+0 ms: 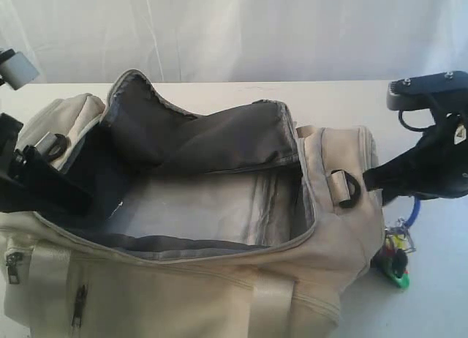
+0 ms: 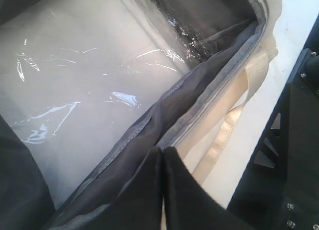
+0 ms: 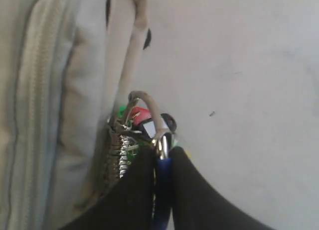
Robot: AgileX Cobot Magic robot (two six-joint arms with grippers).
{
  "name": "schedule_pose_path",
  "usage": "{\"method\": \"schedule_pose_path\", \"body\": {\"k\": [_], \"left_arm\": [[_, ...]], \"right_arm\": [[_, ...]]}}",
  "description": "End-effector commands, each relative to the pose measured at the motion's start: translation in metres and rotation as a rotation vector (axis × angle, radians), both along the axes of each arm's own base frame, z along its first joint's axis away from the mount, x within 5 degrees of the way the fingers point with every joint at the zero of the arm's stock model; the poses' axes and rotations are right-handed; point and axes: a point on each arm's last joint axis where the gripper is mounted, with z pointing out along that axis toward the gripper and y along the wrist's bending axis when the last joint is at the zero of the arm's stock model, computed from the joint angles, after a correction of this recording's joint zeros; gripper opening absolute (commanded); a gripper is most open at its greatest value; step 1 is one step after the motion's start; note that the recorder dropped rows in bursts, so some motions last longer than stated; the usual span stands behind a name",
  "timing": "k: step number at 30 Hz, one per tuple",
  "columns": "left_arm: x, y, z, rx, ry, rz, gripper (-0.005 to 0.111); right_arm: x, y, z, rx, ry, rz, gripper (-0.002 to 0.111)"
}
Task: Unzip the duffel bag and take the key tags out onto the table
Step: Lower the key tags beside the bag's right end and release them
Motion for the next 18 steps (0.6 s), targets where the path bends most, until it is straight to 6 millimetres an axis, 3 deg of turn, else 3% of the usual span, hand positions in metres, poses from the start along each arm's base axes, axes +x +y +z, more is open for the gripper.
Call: {"method": "schedule_pose_path", "body": {"k": [1, 12, 16, 18], "left_arm": [[-0.003, -0.001, 0.001, -0.023, 0.002, -0.005, 0.000], [-0.003, -0.001, 0.001, -0.024, 0.002, -0.005, 0.000], [-0.003, -0.001, 0.001, -0.023, -0.001, -0.008, 0.000], [-0.003, -0.001, 0.002, -0.024, -0.007, -0.012, 0.000]], "right_arm": [[0.010, 0.006, -0.017, 0.116, -0.023, -0.052, 0.000], [0.005, 0.009, -0.048, 0.212, 0.017, -0.137, 0.001], [0.002, 0.010, -0.050, 0.213, 0.046, -0.137, 0.018], [0.001, 0.010, -0.050, 0.213, 0.062, -0.136, 0.034]]}}
